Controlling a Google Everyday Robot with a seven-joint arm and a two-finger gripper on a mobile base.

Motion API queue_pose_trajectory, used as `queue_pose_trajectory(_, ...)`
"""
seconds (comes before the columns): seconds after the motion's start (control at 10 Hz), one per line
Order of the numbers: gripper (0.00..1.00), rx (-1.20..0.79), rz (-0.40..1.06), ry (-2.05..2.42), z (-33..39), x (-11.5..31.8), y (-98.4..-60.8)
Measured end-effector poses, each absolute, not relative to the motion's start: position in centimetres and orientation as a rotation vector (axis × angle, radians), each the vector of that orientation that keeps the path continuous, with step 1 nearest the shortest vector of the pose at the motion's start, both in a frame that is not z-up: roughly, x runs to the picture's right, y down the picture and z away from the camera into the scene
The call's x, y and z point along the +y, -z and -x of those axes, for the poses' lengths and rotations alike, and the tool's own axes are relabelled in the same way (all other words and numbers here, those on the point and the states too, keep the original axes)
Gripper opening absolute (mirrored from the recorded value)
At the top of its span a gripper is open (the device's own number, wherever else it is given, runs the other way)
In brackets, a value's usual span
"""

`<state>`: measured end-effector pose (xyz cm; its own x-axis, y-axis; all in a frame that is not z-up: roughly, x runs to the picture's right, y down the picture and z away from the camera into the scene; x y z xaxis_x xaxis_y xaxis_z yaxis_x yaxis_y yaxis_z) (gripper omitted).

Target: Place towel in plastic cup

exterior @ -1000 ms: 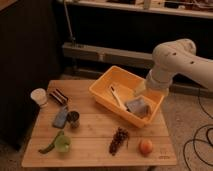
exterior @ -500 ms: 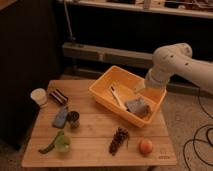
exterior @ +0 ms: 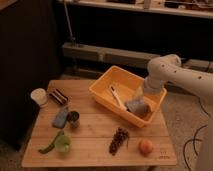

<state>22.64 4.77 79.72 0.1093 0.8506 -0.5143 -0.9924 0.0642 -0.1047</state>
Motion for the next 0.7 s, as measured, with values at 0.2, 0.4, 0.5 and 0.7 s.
queue_pose_trajectory(0.2,0.80,0.382,0.547,-1.444,-22.9,6.9,-82.4)
queue_pose_trajectory(0.4,0.80,0.401,0.582,-1.446,-22.9,8.0,-83.6)
queue_pose_trajectory(0.5,0.80,0.416,0.595,-1.445,-23.0,8.7,-84.1)
queue_pose_trajectory(0.7,0.80,0.438,0.615,-1.446,-22.9,10.1,-85.3)
